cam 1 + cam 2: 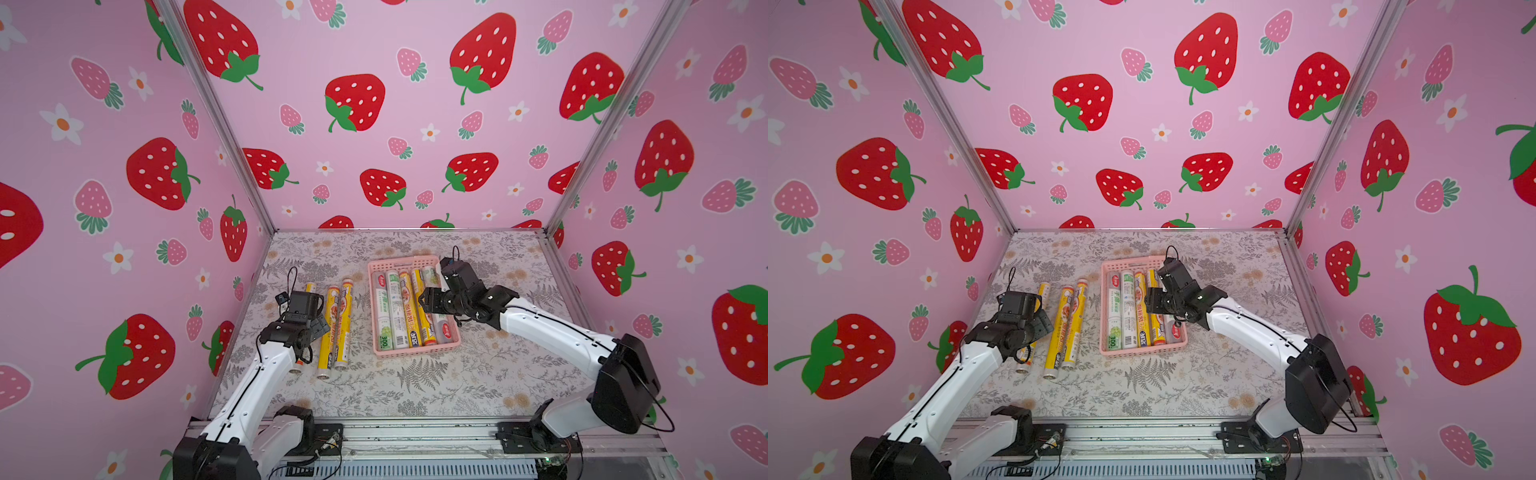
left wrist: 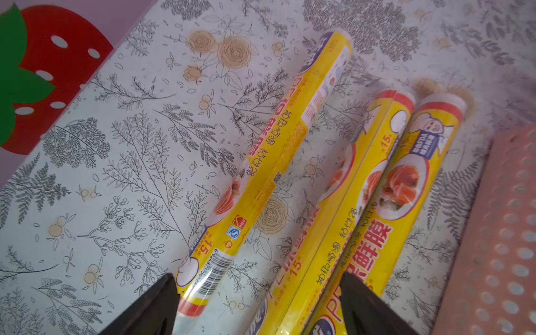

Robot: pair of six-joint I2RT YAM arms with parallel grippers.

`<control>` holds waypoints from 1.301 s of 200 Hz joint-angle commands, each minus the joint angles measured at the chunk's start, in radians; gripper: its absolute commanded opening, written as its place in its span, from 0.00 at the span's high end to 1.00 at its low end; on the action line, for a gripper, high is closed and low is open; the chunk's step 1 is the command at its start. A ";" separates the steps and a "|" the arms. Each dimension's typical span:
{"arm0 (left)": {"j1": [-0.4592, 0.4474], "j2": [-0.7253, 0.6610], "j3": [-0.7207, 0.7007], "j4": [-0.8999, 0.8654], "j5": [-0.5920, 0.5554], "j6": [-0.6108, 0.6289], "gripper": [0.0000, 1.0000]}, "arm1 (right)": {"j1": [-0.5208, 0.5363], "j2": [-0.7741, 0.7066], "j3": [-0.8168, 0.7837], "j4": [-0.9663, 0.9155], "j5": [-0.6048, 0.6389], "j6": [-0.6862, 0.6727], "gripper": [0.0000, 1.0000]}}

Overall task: Put the plastic wrap into the basket
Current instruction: Pick up the plastic wrap from the center of the board.

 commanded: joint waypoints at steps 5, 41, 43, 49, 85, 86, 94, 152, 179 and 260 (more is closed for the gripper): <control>0.063 0.055 -0.016 0.084 0.072 0.034 0.08 | 0.006 -0.020 -0.019 0.019 0.017 0.027 0.35; 0.098 0.119 -0.028 0.122 0.149 0.052 0.09 | 0.007 -0.041 -0.044 0.019 0.038 0.001 0.35; 0.098 0.121 -0.030 0.125 0.156 0.052 0.09 | 0.006 -0.041 -0.045 0.020 0.038 0.000 0.34; 0.100 0.121 -0.037 0.130 0.174 0.052 0.09 | 0.005 -0.041 -0.050 0.025 0.037 -0.001 0.34; 0.111 0.113 -0.072 0.131 0.164 0.050 0.09 | 0.006 -0.038 -0.069 0.050 0.028 -0.001 0.34; 0.112 0.114 -0.072 0.131 0.165 0.050 0.09 | 0.006 -0.039 -0.069 0.050 0.028 -0.001 0.34; 0.114 0.120 -0.071 0.132 0.172 0.052 0.09 | 0.006 -0.041 -0.072 0.049 0.026 -0.001 0.34; 0.123 0.183 -0.062 0.142 0.155 0.050 0.09 | 0.006 -0.064 -0.103 0.043 0.024 -0.017 0.34; 0.158 0.250 -0.047 0.153 0.173 0.058 0.09 | 0.006 -0.085 -0.118 0.041 0.029 -0.019 0.34; 0.172 0.311 -0.047 0.177 0.268 0.058 0.17 | 0.002 -0.074 -0.133 0.050 0.039 -0.025 0.34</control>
